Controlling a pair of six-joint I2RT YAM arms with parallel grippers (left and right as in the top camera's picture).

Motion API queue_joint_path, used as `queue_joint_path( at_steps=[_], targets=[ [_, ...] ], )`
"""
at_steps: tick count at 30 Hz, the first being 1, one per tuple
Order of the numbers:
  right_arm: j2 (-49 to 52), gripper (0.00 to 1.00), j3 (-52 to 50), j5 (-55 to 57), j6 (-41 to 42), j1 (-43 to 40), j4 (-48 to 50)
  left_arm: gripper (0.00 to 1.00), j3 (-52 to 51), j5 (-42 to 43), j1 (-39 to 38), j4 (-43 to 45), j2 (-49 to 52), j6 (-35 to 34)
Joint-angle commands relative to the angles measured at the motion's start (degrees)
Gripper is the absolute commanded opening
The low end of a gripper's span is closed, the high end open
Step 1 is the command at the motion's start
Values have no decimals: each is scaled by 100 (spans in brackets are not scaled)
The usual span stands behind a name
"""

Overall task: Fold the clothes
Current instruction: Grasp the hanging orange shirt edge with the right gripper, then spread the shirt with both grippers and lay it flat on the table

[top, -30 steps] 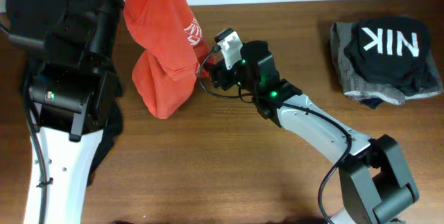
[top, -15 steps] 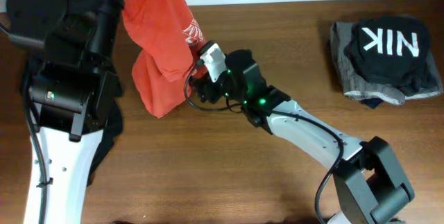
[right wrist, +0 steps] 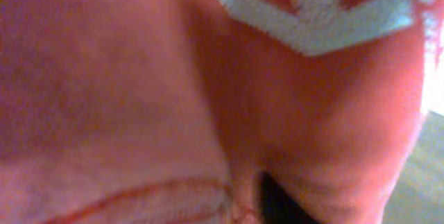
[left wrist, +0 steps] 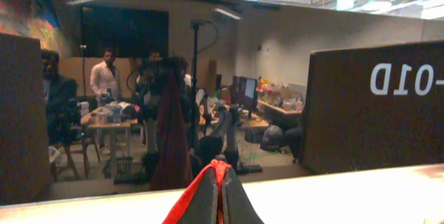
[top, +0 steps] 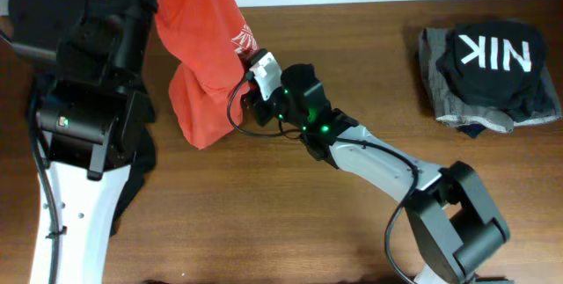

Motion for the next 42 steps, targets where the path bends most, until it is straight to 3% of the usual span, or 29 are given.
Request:
queue_joint_path(
  at_steps=[1,7,14,27,36,42],
  targets=[
    [96,15,109,575,313,46,109,1,116,57,-24,-37,-205,-70],
    [-203,5,127,964,313,-236,-306,1,116,-459,-22,-435,-205,-9],
    [-1172,4,750,964,116,-929,-2347,1,116,-929,221,-903,-205,-9],
    [-1759,4,4197,944,-767,-1578,-7106,0,116,-929,741,-1152,-297,-11],
    [-1766,4,6395,964,-767,-1578,-9086,1,116,-927,739,-1451,-1056,-11],
    [-1799,4,7165,957,-763,-1572,-9862,1,116,-933,741,-1770,-1818,9]
  ],
)
